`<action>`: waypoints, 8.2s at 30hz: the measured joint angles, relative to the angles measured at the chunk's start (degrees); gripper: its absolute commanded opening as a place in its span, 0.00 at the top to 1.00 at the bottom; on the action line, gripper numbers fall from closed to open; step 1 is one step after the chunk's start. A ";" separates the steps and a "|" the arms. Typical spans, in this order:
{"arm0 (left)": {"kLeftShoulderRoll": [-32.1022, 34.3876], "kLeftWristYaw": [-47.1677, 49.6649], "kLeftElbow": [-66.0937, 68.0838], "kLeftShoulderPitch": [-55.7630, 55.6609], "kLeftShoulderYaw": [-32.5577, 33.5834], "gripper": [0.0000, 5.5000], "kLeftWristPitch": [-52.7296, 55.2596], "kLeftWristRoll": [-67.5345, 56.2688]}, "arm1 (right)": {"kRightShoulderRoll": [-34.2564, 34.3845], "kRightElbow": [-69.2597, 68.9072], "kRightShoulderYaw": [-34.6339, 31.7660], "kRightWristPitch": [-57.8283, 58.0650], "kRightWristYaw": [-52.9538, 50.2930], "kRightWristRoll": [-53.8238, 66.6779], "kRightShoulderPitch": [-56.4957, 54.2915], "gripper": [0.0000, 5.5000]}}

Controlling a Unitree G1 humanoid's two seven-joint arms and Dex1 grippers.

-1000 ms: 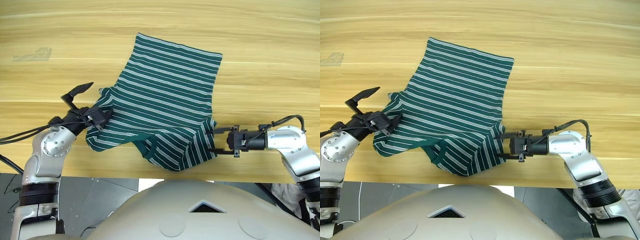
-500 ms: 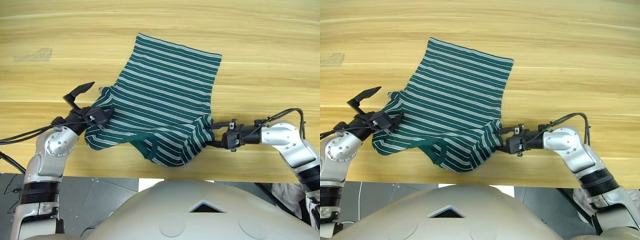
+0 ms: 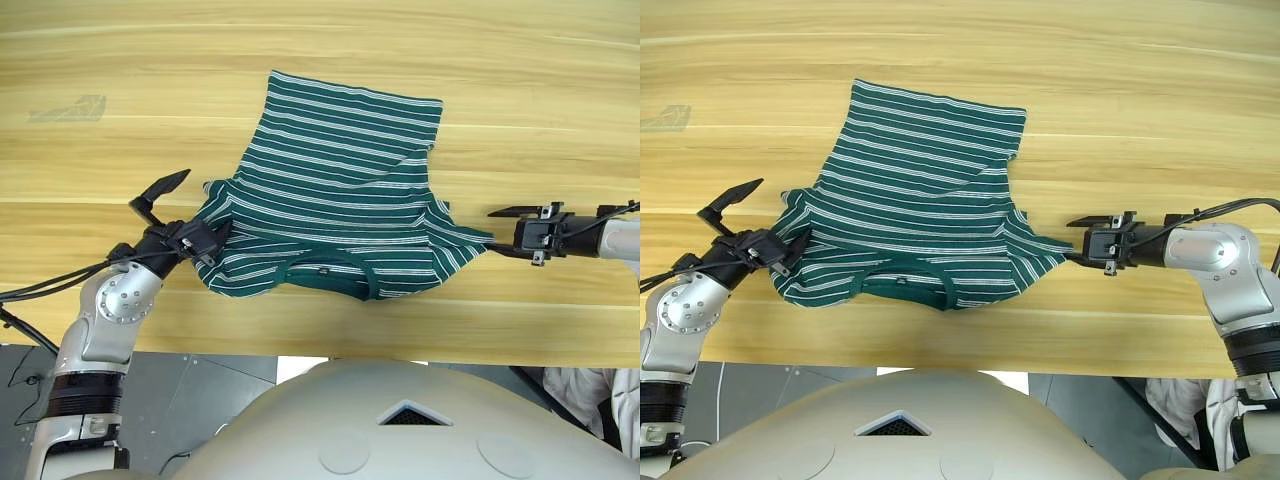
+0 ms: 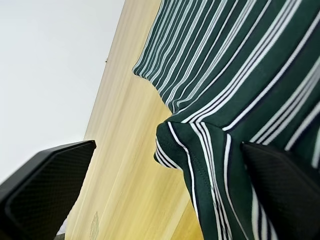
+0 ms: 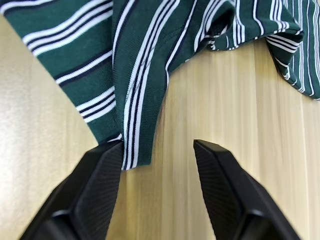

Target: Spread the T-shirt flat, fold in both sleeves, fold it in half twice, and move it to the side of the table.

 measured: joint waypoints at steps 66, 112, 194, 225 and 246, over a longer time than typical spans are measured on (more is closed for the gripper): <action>-7.19 -9.35 -15.83 -11.41 -19.07 0.03 2.74 2.51 | 32.94 45.69 16.06 -5.59 -23.53 -24.26 -41.31 0.53; -36.39 26.34 -40.48 23.64 15.10 0.03 47.94 -76.56 | 27.89 -10.20 -21.59 6.47 -44.03 -3.11 -12.98 0.53; -29.42 11.09 -41.91 16.04 -10.93 1.00 39.97 -27.37 | 29.48 -2.25 -16.30 2.39 -43.95 -9.30 -10.03 0.53; -24.25 6.02 -45.01 8.84 -5.69 0.44 29.46 -25.54 | 30.55 -7.71 -19.73 9.04 -31.12 12.01 0.52 0.53; -27.70 14.23 -45.30 0.75 18.73 0.44 33.35 -35.98 | 25.00 -5.58 -31.24 51.45 -6.79 46.34 16.19 0.53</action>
